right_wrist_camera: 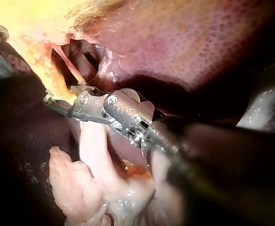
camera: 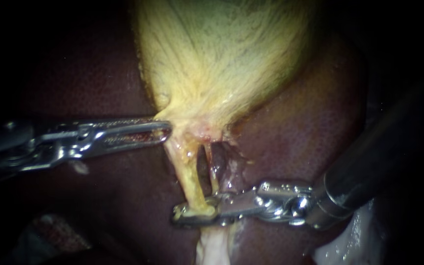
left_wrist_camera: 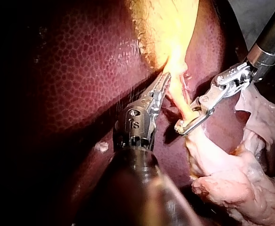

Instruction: Going back first clip left tube

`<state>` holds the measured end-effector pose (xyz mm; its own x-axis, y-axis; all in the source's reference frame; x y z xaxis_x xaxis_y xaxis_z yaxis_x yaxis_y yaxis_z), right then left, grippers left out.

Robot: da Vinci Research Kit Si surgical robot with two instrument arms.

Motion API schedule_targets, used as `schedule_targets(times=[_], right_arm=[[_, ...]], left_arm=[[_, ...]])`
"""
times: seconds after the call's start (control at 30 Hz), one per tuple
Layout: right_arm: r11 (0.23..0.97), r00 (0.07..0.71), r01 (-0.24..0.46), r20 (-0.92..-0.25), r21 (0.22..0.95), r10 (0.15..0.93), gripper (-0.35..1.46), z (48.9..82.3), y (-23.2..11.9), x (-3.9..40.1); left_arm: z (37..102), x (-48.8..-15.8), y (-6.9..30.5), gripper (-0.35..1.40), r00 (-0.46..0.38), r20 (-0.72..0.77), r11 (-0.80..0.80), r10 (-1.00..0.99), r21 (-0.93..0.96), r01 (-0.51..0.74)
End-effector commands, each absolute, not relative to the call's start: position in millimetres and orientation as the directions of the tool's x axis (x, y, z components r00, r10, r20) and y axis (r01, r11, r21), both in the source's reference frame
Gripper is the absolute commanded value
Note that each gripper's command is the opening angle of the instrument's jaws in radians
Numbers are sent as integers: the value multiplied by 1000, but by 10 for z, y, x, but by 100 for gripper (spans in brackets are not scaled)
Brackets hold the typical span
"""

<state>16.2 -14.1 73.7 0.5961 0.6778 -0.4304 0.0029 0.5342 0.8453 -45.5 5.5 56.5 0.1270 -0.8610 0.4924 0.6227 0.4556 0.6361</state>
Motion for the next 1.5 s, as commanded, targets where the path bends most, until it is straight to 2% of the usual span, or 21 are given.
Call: schedule_targets(times=[0.03,0.33,0.37,0.43,0.47,0.53,0.6,0.73,0.9,1.43,1.5], right_arm=[[535,596,3,-431,845,678,-35,737,-141,161],[535,597,4,-431,845,677,-35,736,-142,161],[531,597,1,-426,848,680,-28,735,-143,161],[535,597,6,-432,845,676,9,734,-145,163],[533,596,9,-432,846,676,21,733,-145,163],[548,579,15,-454,837,677,42,732,-145,166],[566,552,14,-478,824,683,54,732,-145,170],[637,517,66,-572,768,637,59,733,-144,177],[703,497,114,-653,702,571,60,733,-143,180],[827,459,189,-792,529,402,60,735,-134,178],[847,450,205,-816,490,364,60,733,-132,178]], left_arm=[[565,-455,55,-1,127,493,457,-861,636,622],[564,-454,50,-1,130,494,460,-860,638,618],[564,-453,49,-1,130,494,460,-859,638,618],[565,-453,46,-1,131,495,462,-859,638,616],[565,-452,45,-1,131,496,462,-859,638,616],[566,-452,43,-1,132,496,464,-858,639,614],[567,-451,42,-1,133,497,465,-858,638,614],[567,-450,41,-1,133,497,465,-857,638,613],[566,-450,40,-1,133,497,465,-857,638,613],[563,-450,37,-1,134,497,466,-857,639,611],[563,-450,37,-1,134,497,466,-857,639,611]])
